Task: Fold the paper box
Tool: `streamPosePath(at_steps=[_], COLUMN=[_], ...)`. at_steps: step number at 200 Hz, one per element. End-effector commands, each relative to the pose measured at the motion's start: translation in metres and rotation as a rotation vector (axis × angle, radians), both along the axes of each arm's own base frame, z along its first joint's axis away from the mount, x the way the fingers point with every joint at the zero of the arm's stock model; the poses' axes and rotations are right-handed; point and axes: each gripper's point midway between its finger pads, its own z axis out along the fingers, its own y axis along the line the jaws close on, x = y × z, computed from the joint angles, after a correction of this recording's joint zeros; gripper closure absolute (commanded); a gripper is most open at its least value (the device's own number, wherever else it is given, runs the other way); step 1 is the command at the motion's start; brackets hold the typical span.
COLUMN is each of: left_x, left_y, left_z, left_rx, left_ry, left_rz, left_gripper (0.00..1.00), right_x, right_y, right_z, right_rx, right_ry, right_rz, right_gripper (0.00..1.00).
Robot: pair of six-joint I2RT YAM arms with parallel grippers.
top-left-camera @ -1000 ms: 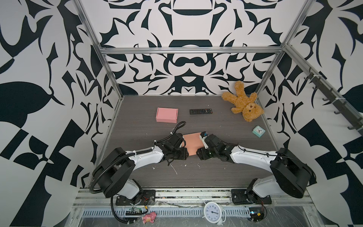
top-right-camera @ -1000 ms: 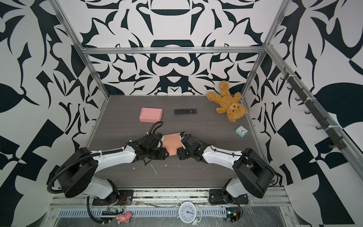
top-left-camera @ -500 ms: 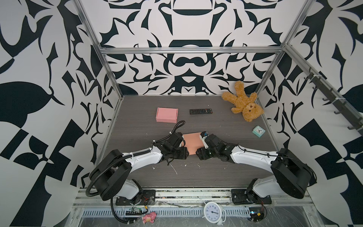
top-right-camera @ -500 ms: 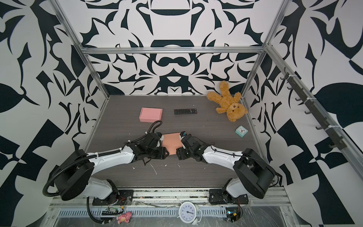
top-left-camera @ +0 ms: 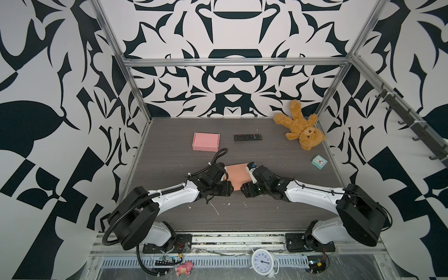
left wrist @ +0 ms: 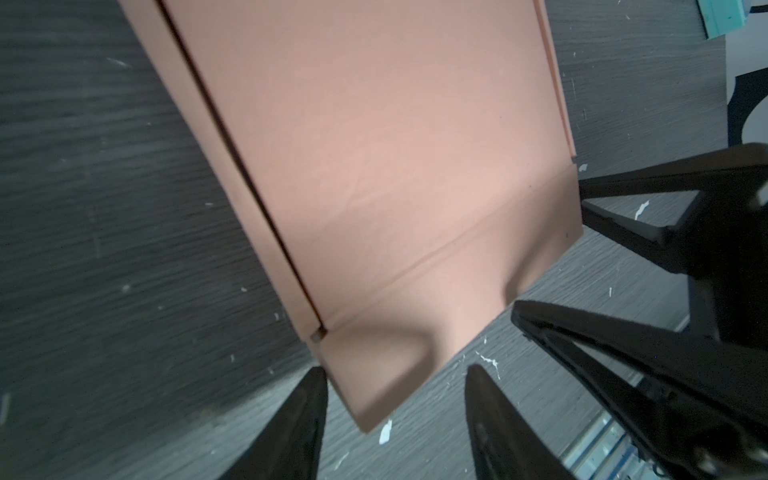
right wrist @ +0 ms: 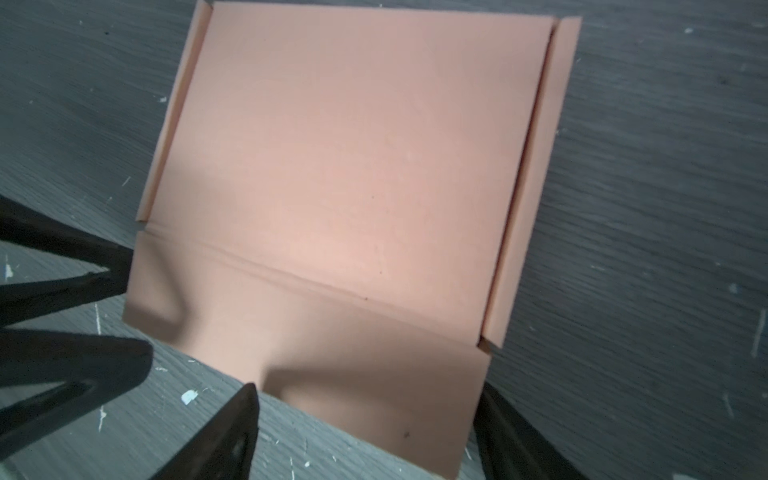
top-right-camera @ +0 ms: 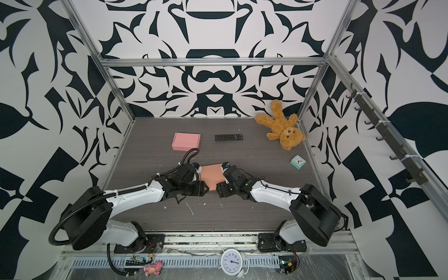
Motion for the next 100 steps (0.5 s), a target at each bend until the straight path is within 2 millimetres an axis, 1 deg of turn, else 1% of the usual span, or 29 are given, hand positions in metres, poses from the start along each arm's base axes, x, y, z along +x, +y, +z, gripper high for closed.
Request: streamPosePath(at_steps=[1, 24, 48, 100], left_x=[-0.0015, -0.0025, -0.0028, 0.0008], left_y=[0.0004, 0.0003, 0.0006, -0.0009], left_z=[0.0083, 0.0093, 0.0069, 0.004], left_rx=[-0.009, -0.012, -0.005, 0.009], left_ry=[-0.01, -0.009, -0.005, -0.009], left_rz=[0.006, 0.004, 0.005, 0.009], left_gripper=[0.45, 0.45, 0.45, 0.48], right_x=[0.0003, -0.0004, -0.0004, 0.0035], right_y=[0.0068, 0.0066, 0.0037, 0.0046], right_z=[0.0147, 0.0161, 0.0127, 0.0069], right_rx=[0.042, 0.043, 0.032, 0.007], right_ry=[-0.025, -0.029, -0.03, -0.033], right_rz=[0.007, 0.004, -0.004, -0.002], right_gripper=[0.18, 0.18, 0.18, 0.2])
